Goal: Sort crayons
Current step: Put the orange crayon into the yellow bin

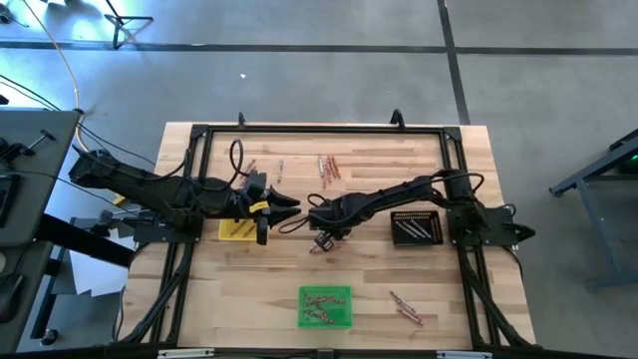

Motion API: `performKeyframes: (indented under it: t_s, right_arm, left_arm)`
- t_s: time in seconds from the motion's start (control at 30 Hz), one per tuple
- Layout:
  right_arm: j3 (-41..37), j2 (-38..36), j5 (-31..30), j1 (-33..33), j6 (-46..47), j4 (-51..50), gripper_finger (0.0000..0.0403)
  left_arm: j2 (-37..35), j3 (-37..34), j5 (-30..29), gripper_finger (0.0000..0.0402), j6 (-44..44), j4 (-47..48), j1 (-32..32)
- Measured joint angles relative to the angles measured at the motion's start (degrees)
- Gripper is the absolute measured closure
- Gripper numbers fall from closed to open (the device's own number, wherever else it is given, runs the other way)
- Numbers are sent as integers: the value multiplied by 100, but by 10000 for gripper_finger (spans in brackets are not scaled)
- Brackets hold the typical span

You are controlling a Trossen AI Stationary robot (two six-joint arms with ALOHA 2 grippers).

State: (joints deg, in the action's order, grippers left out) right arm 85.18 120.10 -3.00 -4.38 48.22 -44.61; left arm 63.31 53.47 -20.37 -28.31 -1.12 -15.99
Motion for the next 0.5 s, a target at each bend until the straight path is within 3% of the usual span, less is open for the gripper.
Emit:
performKeyframes:
  t_s: [0.27,0.5]
  right_arm:
    - [6,-836,-714,102,-530,327,400]
    - [14,-1036,-809,82,-1773,2938,401]
  left_arm:
    - [-80,-2,-189,300,36,204,-2]
    - [-744,-2,-1289,300,-375,1350,-2]
